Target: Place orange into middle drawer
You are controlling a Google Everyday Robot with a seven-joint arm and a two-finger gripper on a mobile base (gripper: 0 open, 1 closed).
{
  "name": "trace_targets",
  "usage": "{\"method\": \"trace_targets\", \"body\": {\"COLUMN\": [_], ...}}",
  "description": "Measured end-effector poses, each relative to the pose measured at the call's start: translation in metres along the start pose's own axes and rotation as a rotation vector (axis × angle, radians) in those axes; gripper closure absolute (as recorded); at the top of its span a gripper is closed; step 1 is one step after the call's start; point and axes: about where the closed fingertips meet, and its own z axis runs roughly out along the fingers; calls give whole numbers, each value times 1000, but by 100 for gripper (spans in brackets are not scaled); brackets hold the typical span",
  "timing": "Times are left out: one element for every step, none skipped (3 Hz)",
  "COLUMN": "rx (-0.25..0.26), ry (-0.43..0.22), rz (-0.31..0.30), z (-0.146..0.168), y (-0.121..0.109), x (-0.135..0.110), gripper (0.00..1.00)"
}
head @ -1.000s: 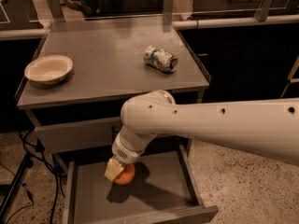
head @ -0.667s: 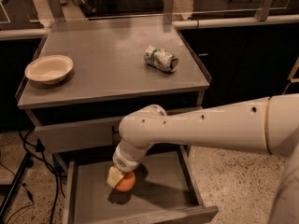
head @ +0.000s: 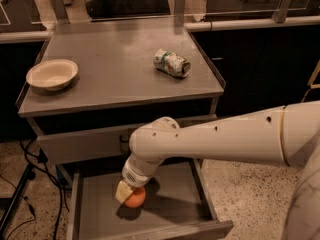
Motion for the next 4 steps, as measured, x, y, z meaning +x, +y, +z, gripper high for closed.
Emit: {"method": "trace_targets", "body": {"rx": [25,65,102,115], "ry": [17,35,65,87], "rz": [72,162,231,280], "z": [40,73,100,122], "y": [-15,-33,-49,-58], "x": [18,32,45,56], "gripper": [100,100,100,100]}}
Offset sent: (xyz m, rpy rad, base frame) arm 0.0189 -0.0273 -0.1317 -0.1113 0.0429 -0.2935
